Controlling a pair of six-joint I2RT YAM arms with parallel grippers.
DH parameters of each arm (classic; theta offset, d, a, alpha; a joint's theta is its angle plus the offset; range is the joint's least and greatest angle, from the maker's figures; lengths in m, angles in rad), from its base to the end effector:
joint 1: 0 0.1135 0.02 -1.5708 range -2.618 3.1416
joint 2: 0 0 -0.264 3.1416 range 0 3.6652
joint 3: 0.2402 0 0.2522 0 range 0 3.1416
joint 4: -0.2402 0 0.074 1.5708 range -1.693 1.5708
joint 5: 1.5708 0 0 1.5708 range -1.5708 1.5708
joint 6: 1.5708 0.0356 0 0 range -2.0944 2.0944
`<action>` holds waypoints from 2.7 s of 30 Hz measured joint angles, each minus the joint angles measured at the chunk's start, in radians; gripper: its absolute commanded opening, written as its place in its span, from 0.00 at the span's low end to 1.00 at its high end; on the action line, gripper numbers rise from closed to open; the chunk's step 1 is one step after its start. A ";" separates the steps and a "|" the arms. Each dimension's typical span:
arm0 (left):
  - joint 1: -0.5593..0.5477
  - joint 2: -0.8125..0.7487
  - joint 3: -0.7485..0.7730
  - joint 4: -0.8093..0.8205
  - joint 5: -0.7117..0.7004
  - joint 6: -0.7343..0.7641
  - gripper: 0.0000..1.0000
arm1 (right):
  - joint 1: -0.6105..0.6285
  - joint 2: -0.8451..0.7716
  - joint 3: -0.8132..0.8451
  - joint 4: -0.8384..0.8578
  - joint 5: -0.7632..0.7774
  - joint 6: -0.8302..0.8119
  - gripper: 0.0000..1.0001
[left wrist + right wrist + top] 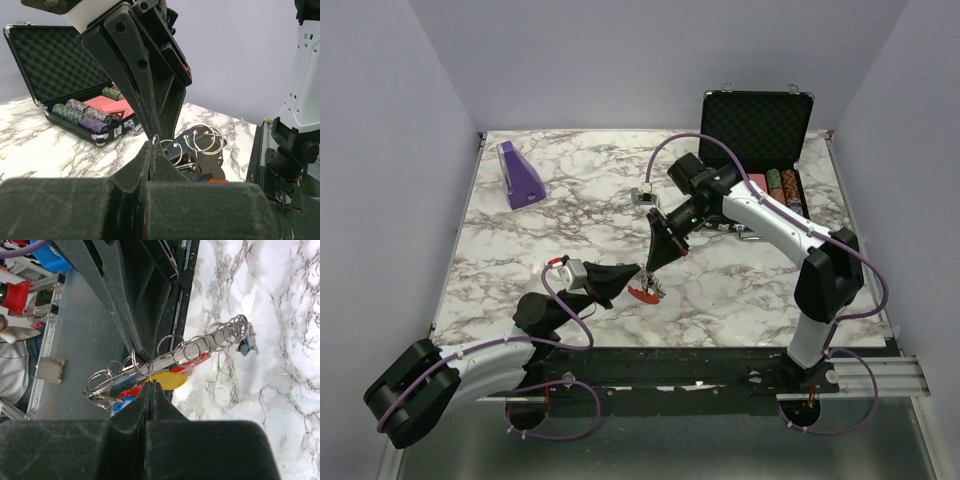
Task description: Put the keys on the keyring
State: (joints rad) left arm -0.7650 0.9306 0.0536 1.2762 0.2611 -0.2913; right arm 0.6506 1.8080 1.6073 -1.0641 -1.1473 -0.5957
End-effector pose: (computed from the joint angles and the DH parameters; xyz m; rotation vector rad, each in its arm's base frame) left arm 0.1126 -0.1209 0.2174 0.5260 1.1403 -1.0754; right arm 0.2674 0.2443 0.2956 -1.6181 1.8359 1.5831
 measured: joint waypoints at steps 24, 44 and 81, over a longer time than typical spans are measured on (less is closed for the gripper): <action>0.000 0.066 0.000 0.008 -0.012 -0.016 0.00 | -0.032 -0.037 -0.113 0.176 -0.023 0.111 0.40; 0.005 0.010 0.000 0.006 0.047 -0.012 0.00 | -0.003 -0.067 -0.017 0.035 0.000 -0.210 0.32; 0.010 -0.039 0.000 -0.095 0.055 -0.057 0.86 | 0.067 -0.051 0.065 -0.078 0.131 -0.327 0.01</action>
State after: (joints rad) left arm -0.7547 0.8921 0.0540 1.1816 0.3164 -0.3485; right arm 0.7174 1.7569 1.6722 -1.1423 -1.0161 -0.9230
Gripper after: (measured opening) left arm 0.289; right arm 0.011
